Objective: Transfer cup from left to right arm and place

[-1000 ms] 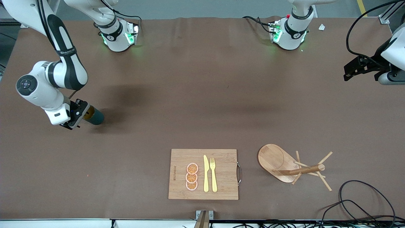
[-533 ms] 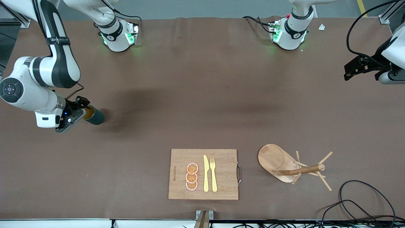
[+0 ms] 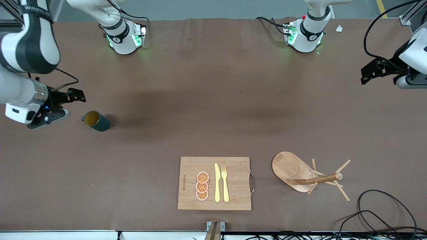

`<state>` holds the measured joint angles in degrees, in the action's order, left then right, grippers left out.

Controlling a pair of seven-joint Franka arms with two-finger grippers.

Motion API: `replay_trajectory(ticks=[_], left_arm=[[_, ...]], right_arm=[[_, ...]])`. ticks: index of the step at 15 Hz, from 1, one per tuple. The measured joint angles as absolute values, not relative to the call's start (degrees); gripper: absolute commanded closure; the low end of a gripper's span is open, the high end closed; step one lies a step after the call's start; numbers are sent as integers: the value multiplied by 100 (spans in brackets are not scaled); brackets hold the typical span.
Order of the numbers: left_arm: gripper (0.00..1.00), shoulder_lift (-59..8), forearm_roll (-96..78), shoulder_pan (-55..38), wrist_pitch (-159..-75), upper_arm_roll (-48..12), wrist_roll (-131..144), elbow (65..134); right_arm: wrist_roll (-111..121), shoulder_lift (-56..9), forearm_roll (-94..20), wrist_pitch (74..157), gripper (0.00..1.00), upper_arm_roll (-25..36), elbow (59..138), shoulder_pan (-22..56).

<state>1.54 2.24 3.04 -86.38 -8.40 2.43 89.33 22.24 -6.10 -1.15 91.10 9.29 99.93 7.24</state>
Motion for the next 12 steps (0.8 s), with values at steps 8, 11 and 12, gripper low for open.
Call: replay_trajectory(ticks=[8,11,12], left_arm=[[0,221,69,288,-8644,-1068,479,9039],[0,258,69,310,-8650,-1056,476,8999],[0,267,69,313,-8651,-1046,467,8996]], right_arm=[[866,-611,-144,7989,0,892,8922,794],[806,-611,-143,7833,0,916,8740,800],[806,-611,-139,7822,0,936,8724,794]])
